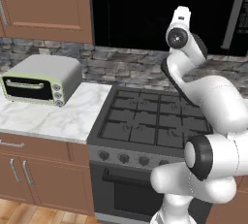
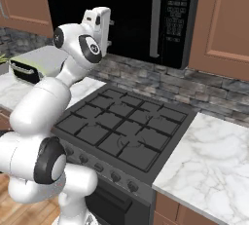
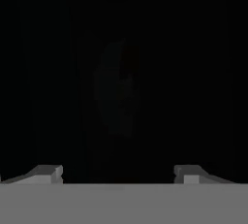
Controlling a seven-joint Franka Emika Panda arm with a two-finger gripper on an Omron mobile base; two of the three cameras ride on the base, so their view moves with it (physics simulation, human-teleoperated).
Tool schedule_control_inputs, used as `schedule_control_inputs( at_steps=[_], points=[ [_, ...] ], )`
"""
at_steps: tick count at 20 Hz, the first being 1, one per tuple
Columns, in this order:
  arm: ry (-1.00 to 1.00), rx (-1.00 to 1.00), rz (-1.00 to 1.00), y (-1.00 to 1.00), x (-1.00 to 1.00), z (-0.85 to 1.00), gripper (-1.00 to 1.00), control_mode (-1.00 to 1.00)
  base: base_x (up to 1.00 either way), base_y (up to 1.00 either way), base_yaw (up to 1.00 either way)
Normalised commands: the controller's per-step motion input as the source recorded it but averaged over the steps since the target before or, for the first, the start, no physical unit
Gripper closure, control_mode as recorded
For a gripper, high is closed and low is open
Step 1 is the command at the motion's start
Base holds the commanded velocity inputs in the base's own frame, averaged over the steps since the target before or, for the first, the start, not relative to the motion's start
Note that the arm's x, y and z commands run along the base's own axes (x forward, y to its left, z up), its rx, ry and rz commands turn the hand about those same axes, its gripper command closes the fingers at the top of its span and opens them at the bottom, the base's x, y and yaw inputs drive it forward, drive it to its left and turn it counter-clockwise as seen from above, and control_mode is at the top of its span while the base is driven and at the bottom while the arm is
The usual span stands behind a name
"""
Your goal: Place the tupperware containing the chicken drumstick and eggplant meal in the microwave. Close the microwave door and press the start button to reheat the meal.
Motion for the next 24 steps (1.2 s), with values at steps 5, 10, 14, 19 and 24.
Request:
schedule_control_inputs(
  at_steps=[5, 10, 14, 19, 24],
  points=[
    [0.23, 0.0, 0.0, 0.0, 0.71, 0.37, -1.0, -1.0, 0.0, 0.0, 0.0],
    [0.19, -0.01, 0.0, 0.0, 0.36, 0.22, -1.0, -1.0, 0.0, 0.0, 0.0],
    [0.03, -0.08, 0.0, 0.0, -0.35, -0.12, -1.0, -1.0, 0.0, 0.0, 0.0],
    [-0.12, -0.1, 0.0, 0.0, -0.84, -0.36, -1.0, -1.0, 0.0, 0.0, 0.0],
    [-0.24, -0.07, 0.01, 0.02, -0.94, -0.44, -1.0, -1.0, 0.0, 0.0, 0.0]
  ],
)
